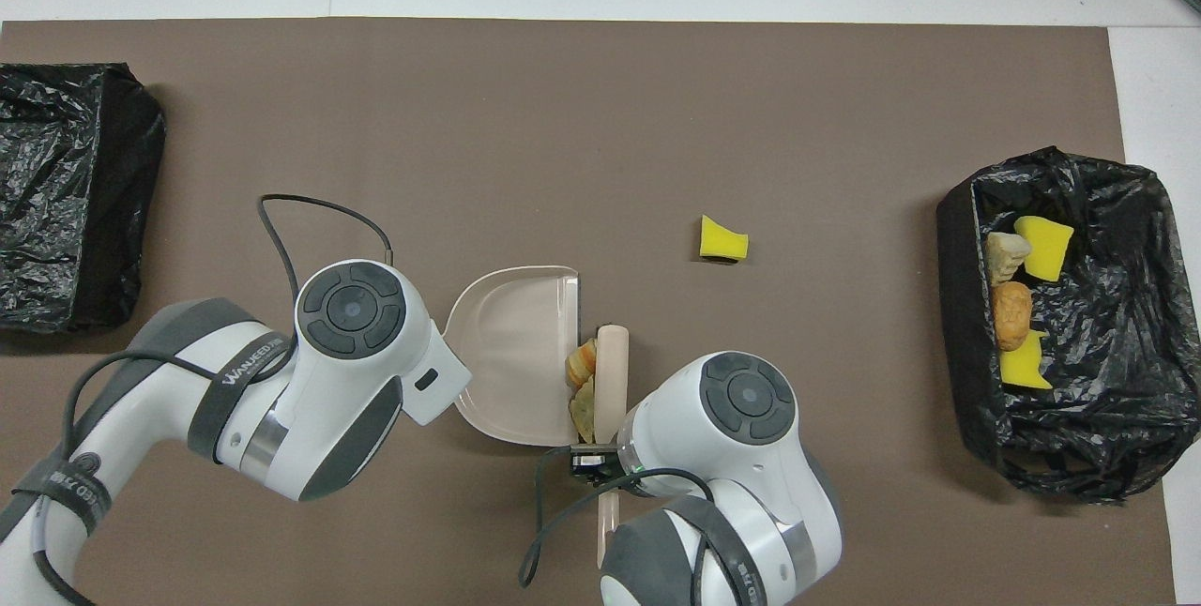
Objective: Sweep and dump trash in bin
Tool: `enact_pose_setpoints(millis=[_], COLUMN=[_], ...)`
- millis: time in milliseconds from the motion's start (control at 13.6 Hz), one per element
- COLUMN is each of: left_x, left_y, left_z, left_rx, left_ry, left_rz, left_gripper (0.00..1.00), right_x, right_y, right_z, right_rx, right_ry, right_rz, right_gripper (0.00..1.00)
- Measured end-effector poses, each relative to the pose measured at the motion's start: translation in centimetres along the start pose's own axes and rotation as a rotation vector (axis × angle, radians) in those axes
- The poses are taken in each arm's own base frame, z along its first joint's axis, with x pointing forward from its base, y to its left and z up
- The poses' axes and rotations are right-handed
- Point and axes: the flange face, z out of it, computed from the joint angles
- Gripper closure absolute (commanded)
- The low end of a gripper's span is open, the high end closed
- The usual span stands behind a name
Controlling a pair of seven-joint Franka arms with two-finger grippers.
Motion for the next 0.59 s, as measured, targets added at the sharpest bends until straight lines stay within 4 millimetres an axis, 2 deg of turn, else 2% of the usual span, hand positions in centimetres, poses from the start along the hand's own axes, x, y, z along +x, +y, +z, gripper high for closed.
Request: enact_pose_setpoints(millis=[147, 293, 440, 586], left_x=[-0.2, -0.2, -0.1, 0.0], left_y=[-0.1, 0.0, 0.1, 0.3], left_z=[0.0, 0.1, 0.1, 0.2], left_rx=[0.000, 0.000, -0.001, -0.003], left_ry=[0.001, 0.000, 0.000, -0.001], left_rz=[-0.004, -0.003, -0.001, 0.002], left_gripper=[1.00, 1.00, 1.00, 1.00], right_x=[2.1, 5.3, 9.0, 12.1], right_y=[2.9, 6.9, 11.9, 16.4], right_z=[-0.5, -0.6, -1.0, -0.1], right_rx=[-0.089, -0.133, -0.159, -0.218], right_ry=[0.038, 0.054, 0.072, 0.078], right_rz=[-0.073, -0.127, -0.207, -0.318], right_gripper=[1.00, 1.00, 1.00, 1.00])
